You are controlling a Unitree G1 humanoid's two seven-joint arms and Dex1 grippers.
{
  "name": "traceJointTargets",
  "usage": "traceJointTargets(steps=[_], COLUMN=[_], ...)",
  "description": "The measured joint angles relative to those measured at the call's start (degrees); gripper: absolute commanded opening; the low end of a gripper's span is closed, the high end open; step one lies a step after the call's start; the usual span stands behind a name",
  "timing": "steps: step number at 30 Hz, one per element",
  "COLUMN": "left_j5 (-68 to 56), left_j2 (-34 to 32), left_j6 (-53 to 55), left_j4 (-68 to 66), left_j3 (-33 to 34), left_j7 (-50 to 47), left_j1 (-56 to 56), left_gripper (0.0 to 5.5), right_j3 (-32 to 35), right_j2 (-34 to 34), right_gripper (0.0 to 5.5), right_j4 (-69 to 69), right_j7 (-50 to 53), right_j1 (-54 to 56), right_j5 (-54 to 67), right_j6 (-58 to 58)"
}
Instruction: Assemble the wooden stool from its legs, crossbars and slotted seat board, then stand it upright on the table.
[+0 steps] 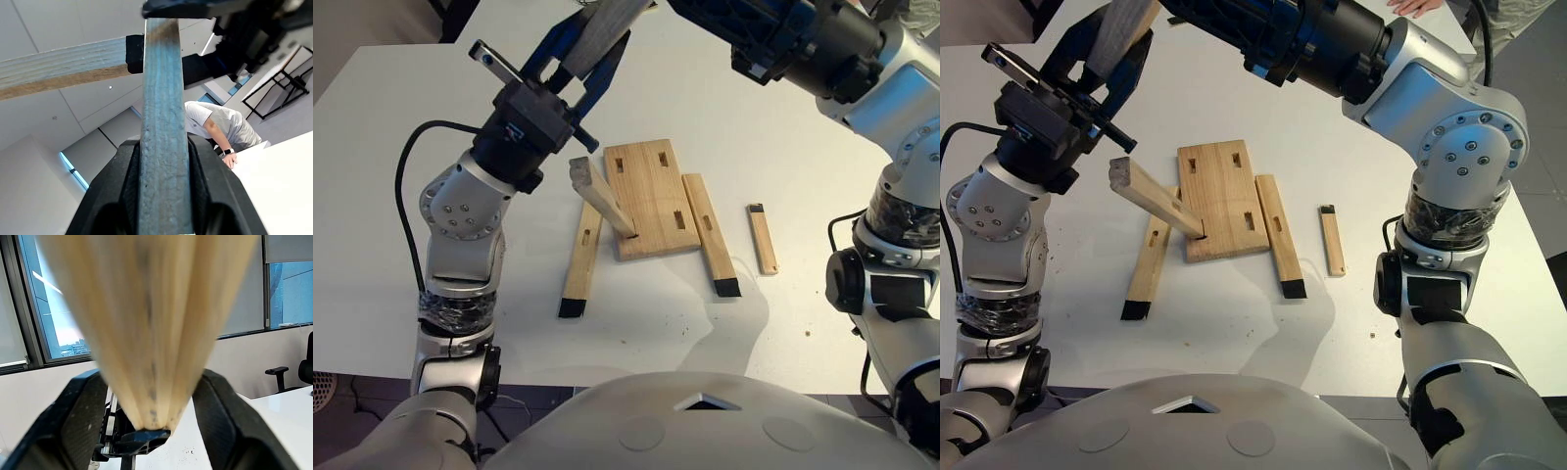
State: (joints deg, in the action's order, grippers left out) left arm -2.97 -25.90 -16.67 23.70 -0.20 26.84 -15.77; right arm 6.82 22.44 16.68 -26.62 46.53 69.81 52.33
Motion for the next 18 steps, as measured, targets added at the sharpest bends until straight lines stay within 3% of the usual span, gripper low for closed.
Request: traceJointTargets(steps=[6,17,18], left_j5=[2.32,4.09,4.07], left_j2=[-0.20,0.09,0.25], left_j6=[-3.36,-4.37,-3.19], left_j4=[-1.78,-3.05,-2.87], left_j3=[0.14,0.03,-0.17], left_j7=[-0.24,-1.16,-1.14], left_j1=[1.14,1.53,1.53], left_gripper=[1.08,1.08,1.44], right_j3=[-0.05,-2.64,-2.88], right_j2=[0.94,3.09,3.10], right_gripper=[1.99,1.99,1.99], right_j4=[-0.46,0.31,0.34], right_j7=[-1.07,-5.75,-5.82], right_j1=[0.10,-0.53,-0.68], right_j5=[-1.14,-6.14,-6.85], right_j6=[0.01,-3.01,-3.32])
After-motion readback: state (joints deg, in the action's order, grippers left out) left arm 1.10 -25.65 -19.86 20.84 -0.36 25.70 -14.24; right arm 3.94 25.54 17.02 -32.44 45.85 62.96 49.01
